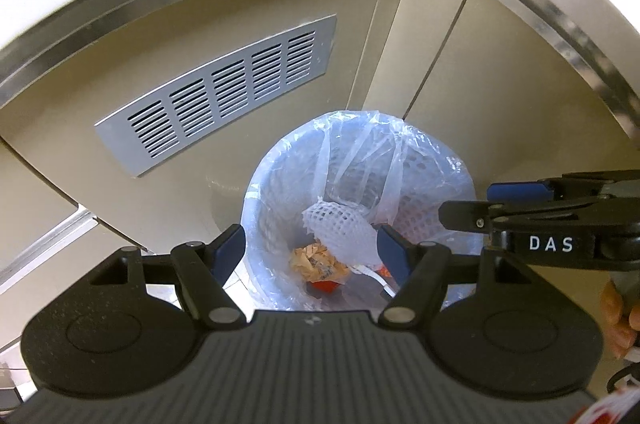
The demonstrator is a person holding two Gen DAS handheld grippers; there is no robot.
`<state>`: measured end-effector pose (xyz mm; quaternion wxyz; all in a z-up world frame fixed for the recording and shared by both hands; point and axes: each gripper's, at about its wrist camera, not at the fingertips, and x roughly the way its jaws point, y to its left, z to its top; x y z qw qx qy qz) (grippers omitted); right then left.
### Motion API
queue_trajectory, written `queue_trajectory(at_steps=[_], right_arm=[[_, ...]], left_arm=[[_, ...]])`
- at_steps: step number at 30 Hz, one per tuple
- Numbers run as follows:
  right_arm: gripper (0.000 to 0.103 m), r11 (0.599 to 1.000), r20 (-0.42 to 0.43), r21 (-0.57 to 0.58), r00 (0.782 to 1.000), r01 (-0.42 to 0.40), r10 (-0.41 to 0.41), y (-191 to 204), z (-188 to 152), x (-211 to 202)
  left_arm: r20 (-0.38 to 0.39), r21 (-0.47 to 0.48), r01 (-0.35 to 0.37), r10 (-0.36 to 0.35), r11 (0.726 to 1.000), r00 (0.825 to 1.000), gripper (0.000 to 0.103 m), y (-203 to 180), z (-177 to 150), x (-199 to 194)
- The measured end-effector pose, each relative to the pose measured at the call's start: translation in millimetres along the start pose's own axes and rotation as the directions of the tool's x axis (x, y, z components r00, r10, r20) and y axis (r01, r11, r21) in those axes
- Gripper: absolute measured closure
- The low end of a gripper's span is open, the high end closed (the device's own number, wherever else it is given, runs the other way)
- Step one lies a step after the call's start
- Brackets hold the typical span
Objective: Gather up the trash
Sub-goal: 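Open the left gripper to drop the wrapper while the right drops the bubble wrap, then raise both tools back up toward the counter litter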
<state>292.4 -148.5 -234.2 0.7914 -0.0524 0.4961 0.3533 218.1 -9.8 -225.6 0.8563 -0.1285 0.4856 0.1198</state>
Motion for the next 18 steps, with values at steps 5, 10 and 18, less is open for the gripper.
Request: queue_trajectory(at_steps=[5,10,18], right_arm=[[0.046,1.000,0.013,-0.014,1.000,-0.008,0.008,4,-1,-15],[0.046,0.999,0.028,-0.024,0.999,-0.024,0.024,10,-2,-33],[0.039,0.998,0.084,-0.039,0.995,-0.052,0.056,18,0,-75]], left_arm=[[0.020,-0.005,-0.005,0.005,1.000,1.000,0.033,-3,-2,-15],[0.042,-0.006,-0.014,0.014,1.000,0.999,0.033,-7,-4,-34],[0.092,-0.013,-0.023,0.024,1.000,0.995,0.033,-17,-1,-74]])
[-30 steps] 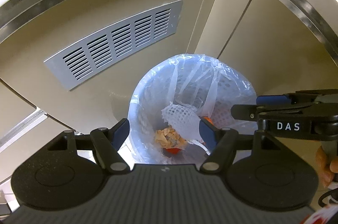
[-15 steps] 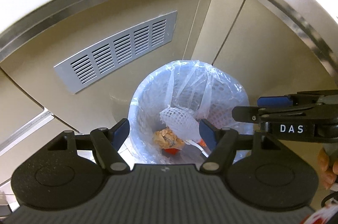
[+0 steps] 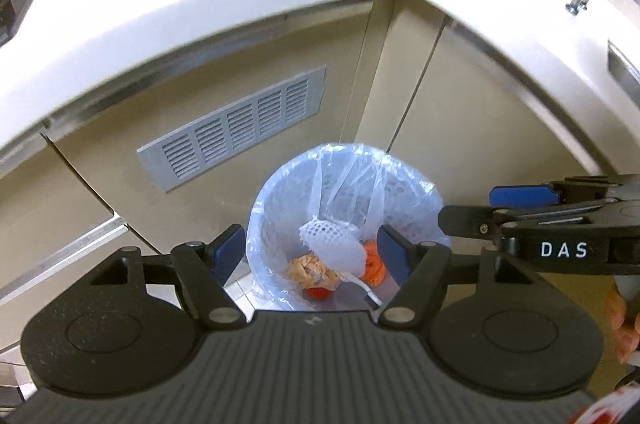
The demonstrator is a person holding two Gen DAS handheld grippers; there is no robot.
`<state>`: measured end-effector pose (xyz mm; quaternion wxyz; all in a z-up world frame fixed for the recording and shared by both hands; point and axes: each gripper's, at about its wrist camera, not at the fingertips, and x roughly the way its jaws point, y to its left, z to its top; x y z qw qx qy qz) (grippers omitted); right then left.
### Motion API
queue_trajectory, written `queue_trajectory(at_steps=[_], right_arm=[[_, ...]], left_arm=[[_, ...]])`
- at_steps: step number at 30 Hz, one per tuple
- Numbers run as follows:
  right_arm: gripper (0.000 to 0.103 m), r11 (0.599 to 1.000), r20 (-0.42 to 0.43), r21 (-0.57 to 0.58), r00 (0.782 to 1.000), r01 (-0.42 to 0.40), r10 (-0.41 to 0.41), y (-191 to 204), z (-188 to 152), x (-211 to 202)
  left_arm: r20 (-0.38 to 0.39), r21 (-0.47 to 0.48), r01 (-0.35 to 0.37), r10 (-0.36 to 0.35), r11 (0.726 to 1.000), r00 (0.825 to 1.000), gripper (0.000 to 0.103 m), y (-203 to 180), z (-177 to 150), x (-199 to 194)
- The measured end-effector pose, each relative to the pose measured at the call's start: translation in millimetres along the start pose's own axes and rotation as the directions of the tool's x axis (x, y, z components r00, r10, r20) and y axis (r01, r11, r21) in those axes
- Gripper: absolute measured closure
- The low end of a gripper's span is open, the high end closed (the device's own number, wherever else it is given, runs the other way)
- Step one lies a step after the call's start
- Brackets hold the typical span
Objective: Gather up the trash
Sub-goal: 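Raise both tools back up toward the counter litter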
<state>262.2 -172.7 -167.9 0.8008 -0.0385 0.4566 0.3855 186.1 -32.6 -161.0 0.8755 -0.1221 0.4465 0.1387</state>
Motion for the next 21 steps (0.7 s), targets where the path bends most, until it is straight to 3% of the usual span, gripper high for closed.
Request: queue_trajectory(at_steps=[10,21], right_arm=[[0.035,1.000,0.111,0.000,0.994,-0.021,0.021,-1,12,-64],[0.029,0.996,0.240,0.079,0.969,0.033,-0.051,-34,22,-132]], left_arm=[[0.098,0.006,0.000,-0.001,1.000,0.995,0.033,-23,17,-52],[0.215,0.055,0.030,-0.041,0.998,0.976,0.033,-60,51,-80]])
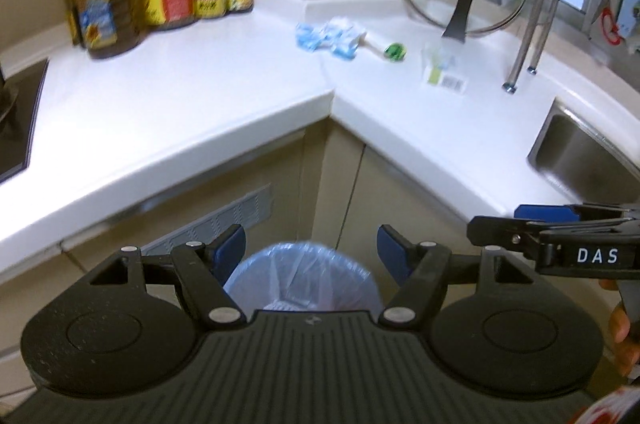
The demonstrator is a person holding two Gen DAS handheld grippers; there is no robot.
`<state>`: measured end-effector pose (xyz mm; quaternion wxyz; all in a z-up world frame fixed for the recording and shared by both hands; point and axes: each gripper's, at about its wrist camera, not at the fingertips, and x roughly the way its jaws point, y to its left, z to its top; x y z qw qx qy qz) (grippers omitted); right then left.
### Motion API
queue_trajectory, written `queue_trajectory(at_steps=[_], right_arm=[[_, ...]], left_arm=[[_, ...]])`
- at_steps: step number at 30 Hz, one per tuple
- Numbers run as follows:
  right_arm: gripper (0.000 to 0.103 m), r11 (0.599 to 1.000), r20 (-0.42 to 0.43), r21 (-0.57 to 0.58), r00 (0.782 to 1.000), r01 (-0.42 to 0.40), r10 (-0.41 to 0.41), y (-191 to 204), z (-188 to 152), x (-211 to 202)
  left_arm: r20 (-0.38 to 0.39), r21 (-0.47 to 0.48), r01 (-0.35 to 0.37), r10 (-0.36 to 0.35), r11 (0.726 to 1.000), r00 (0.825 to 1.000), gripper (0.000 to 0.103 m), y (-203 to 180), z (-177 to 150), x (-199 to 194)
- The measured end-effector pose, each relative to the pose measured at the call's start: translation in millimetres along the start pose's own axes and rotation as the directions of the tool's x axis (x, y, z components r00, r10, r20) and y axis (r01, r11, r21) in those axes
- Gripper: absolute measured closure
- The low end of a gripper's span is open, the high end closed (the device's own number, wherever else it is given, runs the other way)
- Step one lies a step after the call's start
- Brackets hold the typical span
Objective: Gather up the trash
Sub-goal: 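Raise both tools back up toward the counter litter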
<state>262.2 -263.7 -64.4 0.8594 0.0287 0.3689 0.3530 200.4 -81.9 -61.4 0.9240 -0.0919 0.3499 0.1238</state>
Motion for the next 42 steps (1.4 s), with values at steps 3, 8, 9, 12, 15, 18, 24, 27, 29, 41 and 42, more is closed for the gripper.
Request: queue_trajectory(at_steps=[3,8,9,12,15,18,24,27,29,41,42], right_arm=[[0.025,0.999,0.022,0.029,0.999,0.036,-0.036,-12,7,-10],[0.017,0.992,0.049,0.093,0.995,0.087,-0.092,-34,21,-18],[0.017,0.989,0.052,0.109,0.993,0.097,-0.103,-39,24,-18],[0.015,0.982,0.054,0.131,0.988,0.136,-0.144,-50,32,-16],[0.014,0.974,0.059,0.150,0.982,0.169,-0.179,-60,45,-11],[0.012,0.967,0.063,0.156,0.975,0.202,-0.214,-67,61,1],[0.007,0.957,0.067,0.169,0.965,0.238,-0.252,-82,97,33],[0.006,0.952,0.064,0.169,0.961,0.256,-0.270,-89,116,55],[0.005,0.949,0.055,0.170,0.959,0.266,-0.279,-93,127,69],[0.003,0.925,0.028,0.196,0.941,0.327,-0.338,-111,179,144],[0.003,0.923,0.025,0.194,0.939,0.332,-0.343,-112,183,149]], left_arm=[[0.021,0.021,0.018,-0.018,1.000,1.000,0.033,-8,12,0],[0.040,0.053,0.045,-0.047,0.998,0.998,0.033,-18,31,8],[0.044,0.059,0.051,-0.053,0.997,0.998,0.033,-18,35,12],[0.049,0.071,0.066,-0.069,0.995,0.996,0.033,-18,48,23],[0.047,0.079,0.077,-0.081,0.994,0.996,0.033,-16,63,39],[0.062,0.099,0.079,-0.086,0.992,0.994,0.028,-14,80,54],[0.080,0.146,0.074,-0.087,0.986,0.993,0.024,-12,115,92],[0.087,0.159,0.070,-0.084,0.985,0.993,0.022,-11,133,112],[0.092,0.165,0.066,-0.082,0.984,0.992,0.021,-11,144,125],[0.078,0.174,0.050,-0.065,0.983,0.995,0.020,-3,186,189],[0.077,0.173,0.049,-0.063,0.984,0.995,0.020,-2,188,193]])
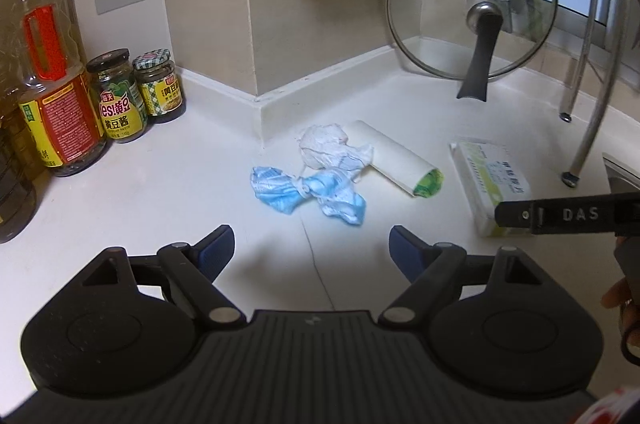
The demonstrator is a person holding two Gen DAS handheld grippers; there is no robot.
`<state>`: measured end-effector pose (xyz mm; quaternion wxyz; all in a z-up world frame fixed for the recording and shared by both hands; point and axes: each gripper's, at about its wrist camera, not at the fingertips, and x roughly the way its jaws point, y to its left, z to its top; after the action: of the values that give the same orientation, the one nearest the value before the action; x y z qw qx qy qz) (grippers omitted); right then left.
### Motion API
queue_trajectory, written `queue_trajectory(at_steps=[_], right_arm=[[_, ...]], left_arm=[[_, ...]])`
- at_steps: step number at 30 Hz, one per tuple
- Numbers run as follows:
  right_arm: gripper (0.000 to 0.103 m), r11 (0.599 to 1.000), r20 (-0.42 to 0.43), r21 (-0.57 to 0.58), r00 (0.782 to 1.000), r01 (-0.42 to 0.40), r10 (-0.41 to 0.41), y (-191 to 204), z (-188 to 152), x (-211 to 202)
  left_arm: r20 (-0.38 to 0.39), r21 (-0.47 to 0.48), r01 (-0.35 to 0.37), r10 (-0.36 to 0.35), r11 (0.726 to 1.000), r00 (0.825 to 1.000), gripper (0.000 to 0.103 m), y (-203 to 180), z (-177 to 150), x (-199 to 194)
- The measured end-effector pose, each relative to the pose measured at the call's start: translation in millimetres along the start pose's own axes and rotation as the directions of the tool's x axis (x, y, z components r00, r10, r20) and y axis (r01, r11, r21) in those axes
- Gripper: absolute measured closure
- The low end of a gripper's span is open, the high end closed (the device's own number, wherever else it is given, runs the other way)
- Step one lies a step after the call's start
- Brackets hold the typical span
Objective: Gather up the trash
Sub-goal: 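Raise both tools back up toward the counter litter, then grasp the blue mask with the left gripper while the right grasps the medicine box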
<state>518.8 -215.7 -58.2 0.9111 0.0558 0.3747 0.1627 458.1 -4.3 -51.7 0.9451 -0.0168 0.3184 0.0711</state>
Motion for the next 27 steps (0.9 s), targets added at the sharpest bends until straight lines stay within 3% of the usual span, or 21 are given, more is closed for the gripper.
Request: queue_trajectory(at_steps=[9,18,20,21,27], right_arm=[[0.003,0.996,-0.021,-0.041,0.996,0.082,-0.083,7,16,39],[0.004,0.989,-0.017,-0.066,0.991,0.131,-0.133,8,14,50],[0.023,0.987,-0.010,-0.077,0.990,0.140,-0.141,7,14,50],[0.026,0.988,-0.013,-0.074,0.991,0.135,-0.136,6,14,51],[0.029,0.989,0.002,-0.058,0.991,0.134,-0.134,-2,14,45]], left_arm=[[-0.022,0.006,-0.014,0.014,1.000,1.000,0.020,10,7,25],[-0.016,0.022,-0.012,0.012,1.000,1.000,0.017,13,14,38],[-0.012,0.033,-0.010,0.010,0.999,1.000,0.017,13,16,42],[-0.012,0.036,-0.009,0.009,0.999,1.000,0.017,13,17,43],[-0.015,0.037,0.007,-0.006,0.999,1.000,0.015,10,21,56]])
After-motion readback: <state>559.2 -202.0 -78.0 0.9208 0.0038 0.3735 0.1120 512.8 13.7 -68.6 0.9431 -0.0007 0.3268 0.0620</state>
